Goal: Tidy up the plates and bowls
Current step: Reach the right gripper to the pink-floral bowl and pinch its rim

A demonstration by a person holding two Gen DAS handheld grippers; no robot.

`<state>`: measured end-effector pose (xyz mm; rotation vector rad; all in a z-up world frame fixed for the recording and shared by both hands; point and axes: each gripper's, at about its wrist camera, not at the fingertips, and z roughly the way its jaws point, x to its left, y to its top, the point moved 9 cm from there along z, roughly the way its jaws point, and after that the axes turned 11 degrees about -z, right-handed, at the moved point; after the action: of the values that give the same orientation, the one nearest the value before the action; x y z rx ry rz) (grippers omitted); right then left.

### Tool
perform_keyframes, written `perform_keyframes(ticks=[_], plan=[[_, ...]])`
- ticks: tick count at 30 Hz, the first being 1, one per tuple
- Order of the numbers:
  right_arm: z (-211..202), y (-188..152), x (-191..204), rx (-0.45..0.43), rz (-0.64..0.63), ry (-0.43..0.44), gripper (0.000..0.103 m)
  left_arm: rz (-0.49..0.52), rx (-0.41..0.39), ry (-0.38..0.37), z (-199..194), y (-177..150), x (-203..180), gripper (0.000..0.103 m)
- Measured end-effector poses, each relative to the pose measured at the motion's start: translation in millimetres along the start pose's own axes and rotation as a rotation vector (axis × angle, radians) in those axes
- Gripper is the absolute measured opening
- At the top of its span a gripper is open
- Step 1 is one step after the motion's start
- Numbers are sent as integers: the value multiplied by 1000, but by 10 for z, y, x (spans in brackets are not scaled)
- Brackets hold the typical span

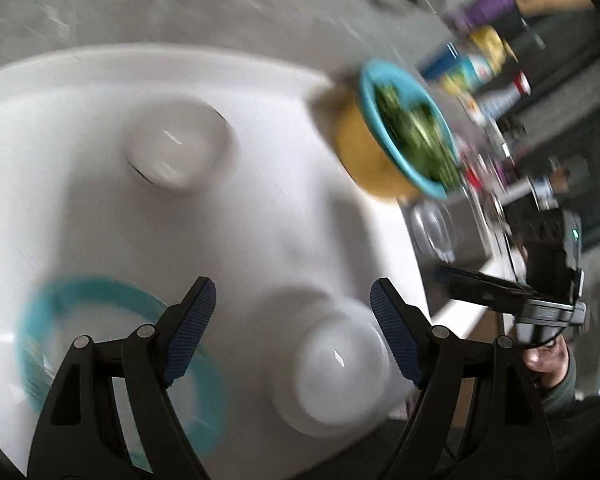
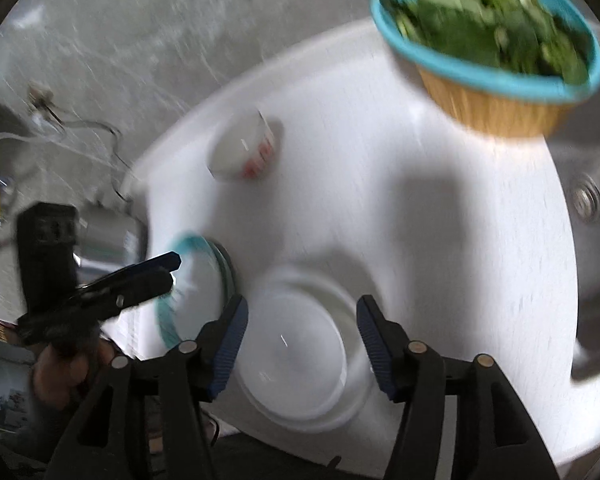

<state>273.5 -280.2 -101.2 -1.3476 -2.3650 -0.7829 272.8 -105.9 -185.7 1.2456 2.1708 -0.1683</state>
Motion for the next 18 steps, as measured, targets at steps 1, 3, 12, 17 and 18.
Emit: perform_keyframes(ticks=[1, 3, 12, 17, 18], plan=[[-28, 144, 5, -16, -3, 14, 66, -14, -9, -3, -38, 150, 90, 79], [-45, 454, 38, -55, 1, 64, 67, -55, -9, -4, -64, 455, 332, 79], [885, 1414, 279, 33, 5, 176, 74, -145, 110, -50, 483, 1132, 1054, 79], [1489, 1562, 164, 115, 21, 158, 74, -181, 139, -89, 818, 1275, 1261, 78], [1556, 1567, 131, 124, 30, 155, 74, -190, 145, -96, 870, 1306, 1300, 77]])
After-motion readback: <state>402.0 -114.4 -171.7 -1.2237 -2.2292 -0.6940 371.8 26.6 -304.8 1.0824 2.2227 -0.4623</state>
